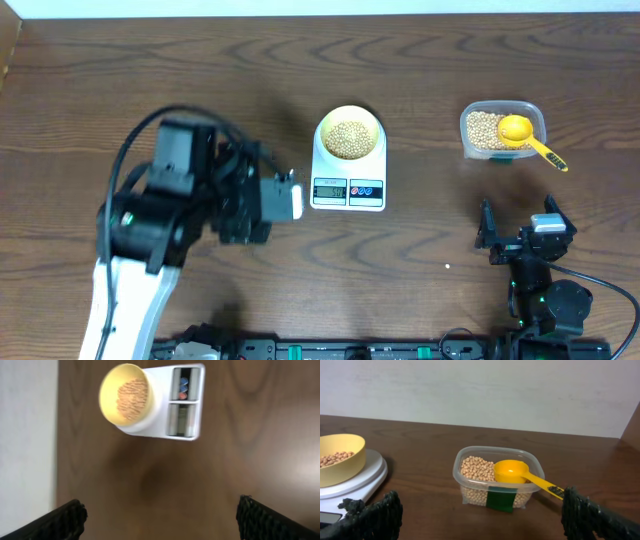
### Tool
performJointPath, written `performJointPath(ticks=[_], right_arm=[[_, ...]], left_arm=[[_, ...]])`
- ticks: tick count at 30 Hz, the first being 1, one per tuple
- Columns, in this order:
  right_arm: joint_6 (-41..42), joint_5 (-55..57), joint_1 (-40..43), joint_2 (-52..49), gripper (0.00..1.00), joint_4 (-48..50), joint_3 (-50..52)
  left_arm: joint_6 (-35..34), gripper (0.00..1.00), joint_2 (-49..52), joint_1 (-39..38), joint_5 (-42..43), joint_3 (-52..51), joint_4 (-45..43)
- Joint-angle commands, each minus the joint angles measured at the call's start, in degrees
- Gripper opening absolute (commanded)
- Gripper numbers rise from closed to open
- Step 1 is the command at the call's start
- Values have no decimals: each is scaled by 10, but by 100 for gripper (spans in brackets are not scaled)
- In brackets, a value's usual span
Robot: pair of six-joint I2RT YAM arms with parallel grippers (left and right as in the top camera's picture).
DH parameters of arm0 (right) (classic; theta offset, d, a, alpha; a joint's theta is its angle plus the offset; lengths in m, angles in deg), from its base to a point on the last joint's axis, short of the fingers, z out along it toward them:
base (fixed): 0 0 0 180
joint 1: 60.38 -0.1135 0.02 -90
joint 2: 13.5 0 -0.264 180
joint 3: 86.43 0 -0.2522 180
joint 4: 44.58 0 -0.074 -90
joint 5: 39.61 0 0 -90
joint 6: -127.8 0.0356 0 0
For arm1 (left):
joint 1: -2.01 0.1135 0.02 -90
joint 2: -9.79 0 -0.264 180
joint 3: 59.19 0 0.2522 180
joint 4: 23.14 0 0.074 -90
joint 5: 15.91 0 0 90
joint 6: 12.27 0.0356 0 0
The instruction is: Scoop item into bowl and weigh 50g on scale
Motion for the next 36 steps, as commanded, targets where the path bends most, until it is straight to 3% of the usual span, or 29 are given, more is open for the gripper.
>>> performJointPath(ticks=[1,5,12,17,23,27,36], right_arm=[[-1,2,-3,4,99,-3,1],[-1,2,-3,4,99,-3,1],[-1,2,-3,4,99,-3,1],[-1,2,-3,4,99,-3,1],[-1,2,-3,4,99,-3,1],[-1,2,-3,4,99,-3,1],[-1,2,-3,4,99,-3,1]], left_arm=[[-165,98,-24,1,2,-19,17],[-245,97,-70,2,16,-96,-61],[-399,97,-175,20,18,-393,-522],[-463,98,-237,22,18,-544,-694],[-509,98,-322,22,18,-671,-790],[-510,98,-376,22,17,-722,-801],[-554,98,-491,23,-48,-723,-683]])
